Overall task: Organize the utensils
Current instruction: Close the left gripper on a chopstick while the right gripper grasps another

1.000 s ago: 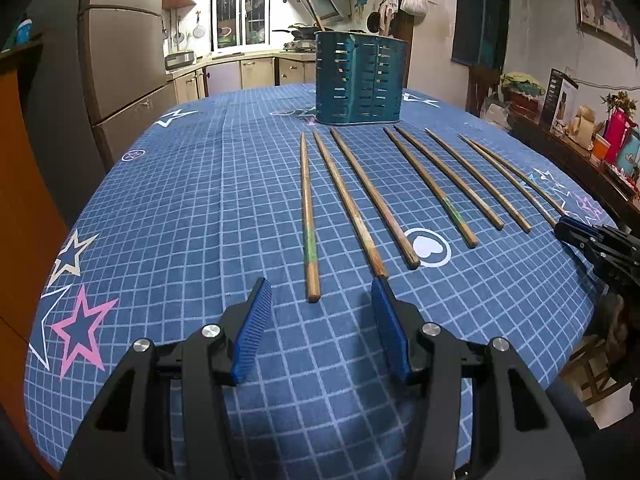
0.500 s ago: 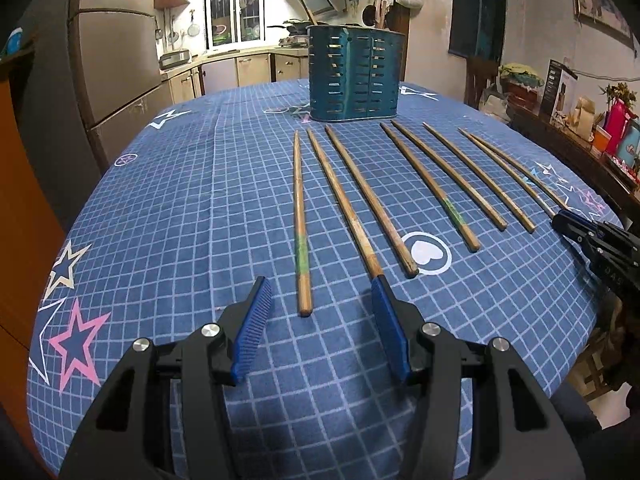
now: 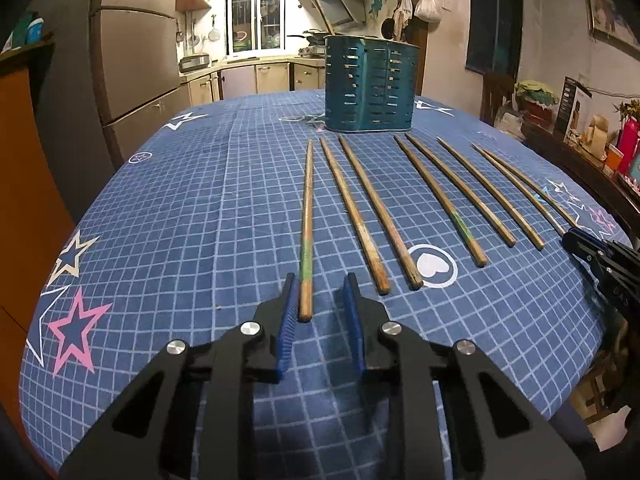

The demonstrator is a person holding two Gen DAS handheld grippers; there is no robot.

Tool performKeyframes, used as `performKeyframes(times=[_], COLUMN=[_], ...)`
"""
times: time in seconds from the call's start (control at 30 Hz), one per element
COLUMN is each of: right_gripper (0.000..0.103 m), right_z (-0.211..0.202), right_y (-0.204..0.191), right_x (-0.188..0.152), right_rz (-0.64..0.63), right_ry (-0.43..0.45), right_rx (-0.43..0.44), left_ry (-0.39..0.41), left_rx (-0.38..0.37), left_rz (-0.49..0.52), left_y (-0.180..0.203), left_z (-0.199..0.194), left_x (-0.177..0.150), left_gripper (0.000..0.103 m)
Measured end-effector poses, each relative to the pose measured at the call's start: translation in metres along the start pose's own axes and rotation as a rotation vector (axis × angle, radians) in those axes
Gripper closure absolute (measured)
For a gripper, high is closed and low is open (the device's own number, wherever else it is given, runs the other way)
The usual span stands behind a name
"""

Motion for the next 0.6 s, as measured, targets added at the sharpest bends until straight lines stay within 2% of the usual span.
performKeyframes(times=[0.03,0.1,0.37,0.6], right_gripper=[0.086,0.086,0.088,0.094], right_z=[0.0,-0.001,-0.003,-0.007], right_y=[0.0,0.0,-0.002,-0.001], right_x=[0.0,-0.001,-0.005,-0.01], right_rz=[0.003,0.006,0.014,0.016], right_ry=[0.0,0.004,0.031,0.047], right_rx=[0.001,0.001,-0.006,0.005], left_ry=[0.002,0.009,0.033,0.057], left_rx=[0.006,0.024,0.041,0.04], left_rz=[-0.005,-0.02,-0.025,-0.017], left_y=[-0.002,-0.007,-0.01,-0.007], left_z=[0.0,-0.001,-0.008,-0.015], left_x=[-0.001,-0.004,-0.01,-0.01], left_gripper=[0.086,0.098,0.098,0.098])
Point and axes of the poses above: each gripper's, at about its wrist camera, not at the fingertips, and z roughly the way its jaws point, y to its right, x to its top, the point moved 4 cm from there along z, roughly the way its jaws point, and after that the axes turned 13 degrees about z, right-handed, at the moved point
